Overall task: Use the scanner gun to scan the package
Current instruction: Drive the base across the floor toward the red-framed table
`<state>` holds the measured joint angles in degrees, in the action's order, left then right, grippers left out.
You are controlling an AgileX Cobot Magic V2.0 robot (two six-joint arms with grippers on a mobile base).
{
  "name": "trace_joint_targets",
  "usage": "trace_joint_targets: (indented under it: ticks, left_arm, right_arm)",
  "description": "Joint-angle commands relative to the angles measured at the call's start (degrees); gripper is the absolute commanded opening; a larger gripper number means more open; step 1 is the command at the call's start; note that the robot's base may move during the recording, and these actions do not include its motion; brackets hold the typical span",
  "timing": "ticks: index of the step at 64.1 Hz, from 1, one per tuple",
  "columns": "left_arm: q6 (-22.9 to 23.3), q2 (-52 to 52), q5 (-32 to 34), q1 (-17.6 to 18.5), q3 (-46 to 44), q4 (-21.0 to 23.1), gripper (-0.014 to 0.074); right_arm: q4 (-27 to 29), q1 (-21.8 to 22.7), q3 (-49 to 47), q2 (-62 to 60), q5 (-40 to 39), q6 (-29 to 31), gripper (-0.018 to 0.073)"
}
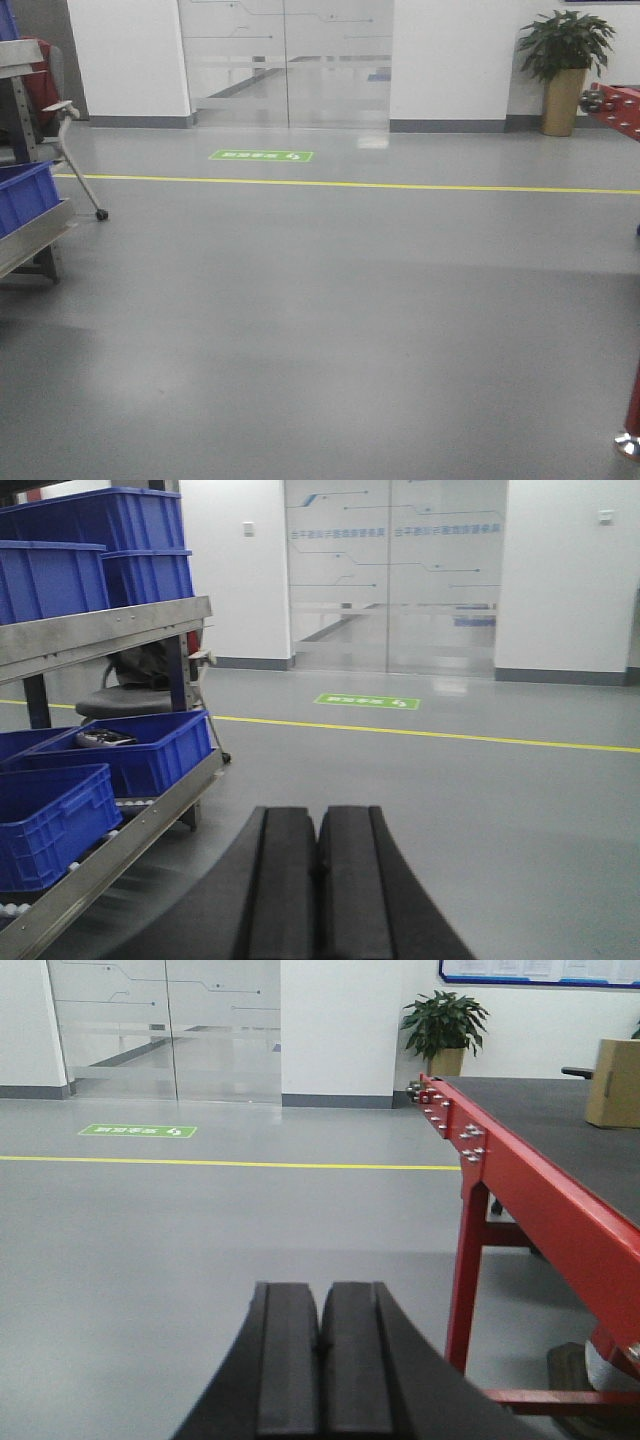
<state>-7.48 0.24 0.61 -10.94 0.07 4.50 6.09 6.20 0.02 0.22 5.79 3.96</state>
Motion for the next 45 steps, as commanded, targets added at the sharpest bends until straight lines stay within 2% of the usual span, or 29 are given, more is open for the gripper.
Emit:
trace_joint_targets:
  ticks: [1,45]
  left_arm:
    - [0.26,-0.24,0.99,-0.17,-0.07,0.32,-0.0111]
    - [0.26,-0.24,0.99,0.04,-0.07,0.32,-0.0111]
  right_arm:
    - [-0.34,-0.10,-0.02,-0.22,-1.21,0.03,-0.0154]
    - [-0.34,-0.10,-0.02,-0.22,-1.21,0.03,-0.0154]
